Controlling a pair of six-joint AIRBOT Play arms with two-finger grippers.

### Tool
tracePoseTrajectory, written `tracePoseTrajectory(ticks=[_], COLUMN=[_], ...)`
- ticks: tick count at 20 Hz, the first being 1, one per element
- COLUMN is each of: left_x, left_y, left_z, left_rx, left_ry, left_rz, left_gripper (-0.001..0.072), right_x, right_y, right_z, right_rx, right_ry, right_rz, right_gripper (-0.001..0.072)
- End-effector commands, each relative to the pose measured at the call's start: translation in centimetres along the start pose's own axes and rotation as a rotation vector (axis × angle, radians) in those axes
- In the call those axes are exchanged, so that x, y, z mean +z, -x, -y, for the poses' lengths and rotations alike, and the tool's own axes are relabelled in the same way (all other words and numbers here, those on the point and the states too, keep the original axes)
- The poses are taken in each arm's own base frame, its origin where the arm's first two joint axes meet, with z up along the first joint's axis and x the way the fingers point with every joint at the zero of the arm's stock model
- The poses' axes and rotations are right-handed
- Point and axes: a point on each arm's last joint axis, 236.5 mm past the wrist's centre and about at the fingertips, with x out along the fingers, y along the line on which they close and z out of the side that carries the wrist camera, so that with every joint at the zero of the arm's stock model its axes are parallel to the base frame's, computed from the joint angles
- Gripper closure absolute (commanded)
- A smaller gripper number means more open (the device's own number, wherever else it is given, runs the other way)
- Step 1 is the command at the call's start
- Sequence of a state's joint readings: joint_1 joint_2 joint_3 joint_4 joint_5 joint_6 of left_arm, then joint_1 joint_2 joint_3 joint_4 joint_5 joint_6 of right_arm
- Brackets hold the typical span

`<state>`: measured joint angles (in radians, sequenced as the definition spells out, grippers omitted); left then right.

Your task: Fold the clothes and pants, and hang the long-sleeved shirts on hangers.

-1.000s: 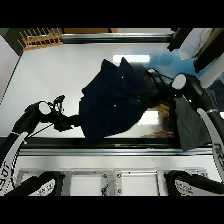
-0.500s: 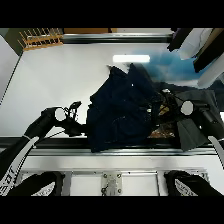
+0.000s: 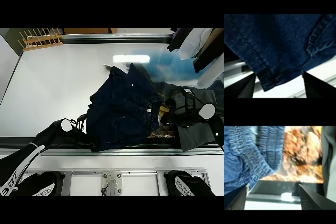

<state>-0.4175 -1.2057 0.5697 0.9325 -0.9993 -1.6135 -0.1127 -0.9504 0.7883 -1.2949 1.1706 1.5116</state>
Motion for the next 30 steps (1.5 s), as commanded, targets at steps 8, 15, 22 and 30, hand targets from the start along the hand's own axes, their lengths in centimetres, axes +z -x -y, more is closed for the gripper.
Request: tracePoseTrajectory(ticks=[8, 15, 22, 30], left_x=[0.7, 2.6, 9.3, -5.9], left_y=[-2.0, 1.9, 29.7, 58.5], left_z=[2.0, 1.1, 9.8, 22.6], left_rx=[-0.002, 0.152, 0.066, -0.290], left_ry=[-0.038, -0.179, -0.306, -0.605], left_rz=[-0.036, 0.007, 0.722, 1.591], left_gripper=[0.0693, 0.0694, 0.0694, 0.0694], right_x=[-3.1, -0.1, 10.1, 4.0], right_y=[-6.2, -9.3, 10.1, 38.1], right_z=[-1.9, -2.5, -10.3, -19.8], right_rx=[0.214, 0.177, 0.302, 0.548], right_ry=[-0.235, -0.189, 0.130, 0.358], right_rz=[-0.078, 0.015, 0.388, 0.992], right_gripper=[0.0042, 0.0630, 0.0673, 0.0673])
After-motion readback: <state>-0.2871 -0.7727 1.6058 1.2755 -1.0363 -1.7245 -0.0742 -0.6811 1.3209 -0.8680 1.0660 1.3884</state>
